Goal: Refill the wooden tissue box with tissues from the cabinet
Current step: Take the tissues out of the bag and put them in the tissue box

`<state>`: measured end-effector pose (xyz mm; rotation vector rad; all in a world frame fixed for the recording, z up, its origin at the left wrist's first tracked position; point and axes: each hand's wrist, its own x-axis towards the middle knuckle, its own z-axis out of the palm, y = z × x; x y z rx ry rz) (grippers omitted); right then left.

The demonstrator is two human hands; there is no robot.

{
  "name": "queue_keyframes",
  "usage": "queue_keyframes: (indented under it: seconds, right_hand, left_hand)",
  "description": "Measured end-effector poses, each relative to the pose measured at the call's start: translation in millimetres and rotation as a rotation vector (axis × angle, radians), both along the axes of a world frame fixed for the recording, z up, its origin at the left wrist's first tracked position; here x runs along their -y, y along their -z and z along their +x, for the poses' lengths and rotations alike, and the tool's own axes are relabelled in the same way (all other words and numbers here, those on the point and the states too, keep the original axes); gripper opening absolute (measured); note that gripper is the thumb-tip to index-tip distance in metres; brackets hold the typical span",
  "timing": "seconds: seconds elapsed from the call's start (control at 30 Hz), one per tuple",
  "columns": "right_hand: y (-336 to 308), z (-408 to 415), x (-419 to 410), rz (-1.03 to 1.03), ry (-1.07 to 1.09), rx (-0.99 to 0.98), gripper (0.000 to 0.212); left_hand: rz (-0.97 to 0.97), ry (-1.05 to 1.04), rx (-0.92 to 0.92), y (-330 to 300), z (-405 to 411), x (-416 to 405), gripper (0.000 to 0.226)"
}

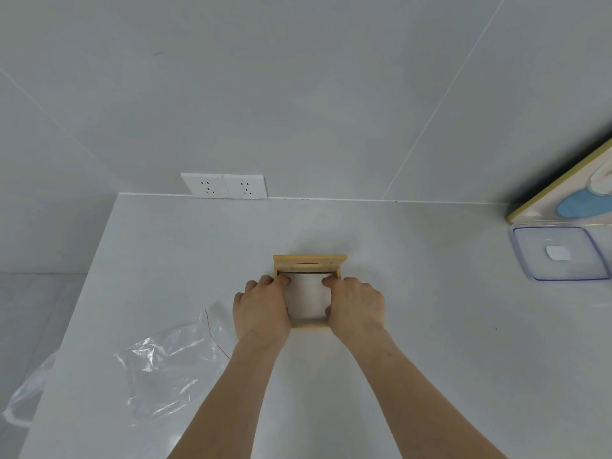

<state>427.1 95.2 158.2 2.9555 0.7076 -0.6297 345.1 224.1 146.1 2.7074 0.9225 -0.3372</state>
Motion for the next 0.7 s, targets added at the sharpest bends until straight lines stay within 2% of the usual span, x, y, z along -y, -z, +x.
queue_keyframes:
  seconds: [0.3,0.53,0.7]
  right_hand:
    - [2.4,-0.2,0.3,0.003,0.027,-0.031,0.051]
    - [5.2,2.8,2.0,0.024,0.003,-0.034,0.051]
    - [2.1,-1.7,12.3,0.178,-0.014,-0.015,0.043]
  left_hand:
    - [0.036,0.025,-0.052,-0.2,6.1,-0.2,0.052]
    - [-0.002,0.028,-0.045,2.5,7.2,-1.4,0.058]
    - [-0.085,0.007,0.048,-6.0,-5.9,2.9,0.046]
